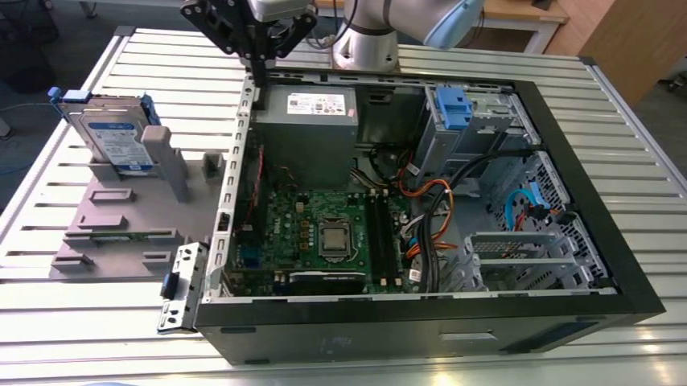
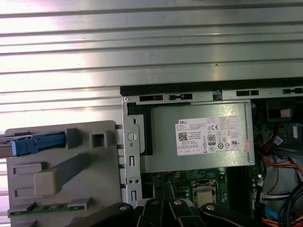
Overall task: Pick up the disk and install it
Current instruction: 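Reach for the disk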
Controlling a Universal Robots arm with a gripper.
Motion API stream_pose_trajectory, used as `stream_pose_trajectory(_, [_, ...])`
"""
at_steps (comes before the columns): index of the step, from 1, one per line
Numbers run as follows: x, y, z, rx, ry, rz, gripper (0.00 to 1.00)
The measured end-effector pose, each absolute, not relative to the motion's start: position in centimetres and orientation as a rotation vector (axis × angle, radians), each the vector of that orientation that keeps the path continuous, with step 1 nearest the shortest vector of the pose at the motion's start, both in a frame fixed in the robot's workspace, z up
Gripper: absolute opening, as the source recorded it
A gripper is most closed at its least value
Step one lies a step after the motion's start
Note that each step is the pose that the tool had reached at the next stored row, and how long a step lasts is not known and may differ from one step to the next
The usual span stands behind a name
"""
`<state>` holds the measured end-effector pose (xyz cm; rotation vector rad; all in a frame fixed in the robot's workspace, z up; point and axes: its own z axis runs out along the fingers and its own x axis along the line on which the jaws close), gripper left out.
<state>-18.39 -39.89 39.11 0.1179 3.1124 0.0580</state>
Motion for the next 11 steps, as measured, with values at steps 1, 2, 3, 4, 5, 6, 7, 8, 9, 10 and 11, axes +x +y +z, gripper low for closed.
stream_pose_trajectory(1, [-18.42, -39.89, 39.11, 0.118, 3.112, 0.058, 0.11])
stream_pose_trajectory(2, [-18.45, -39.89, 39.11, 0.118, 3.112, 0.058, 0.11])
stream_pose_trajectory(3, [-18.48, -39.89, 39.11, 0.118, 3.112, 0.058, 0.11])
stream_pose_trajectory(4, [-18.51, -39.89, 39.11, 0.118, 3.112, 0.058, 0.11])
stream_pose_trajectory(5, [-18.54, -39.89, 39.11, 0.118, 3.112, 0.058, 0.11])
stream_pose_trajectory(6, [-18.58, -39.89, 39.11, 0.118, 3.112, 0.058, 0.11])
stream_pose_trajectory(7, [-18.61, -39.89, 39.11, 0.118, 3.112, 0.058, 0.11])
stream_pose_trajectory(8, [-18.64, -39.89, 39.11, 0.118, 3.112, 0.058, 0.11])
stream_pose_trajectory(9, [-18.68, -39.89, 39.11, 0.118, 3.112, 0.058, 0.11])
stream_pose_trajectory(10, [-18.71, -39.89, 39.11, 0.118, 3.112, 0.058, 0.11])
stream_pose_trajectory(11, [-18.74, -39.89, 39.11, 0.118, 3.112, 0.058, 0.11])
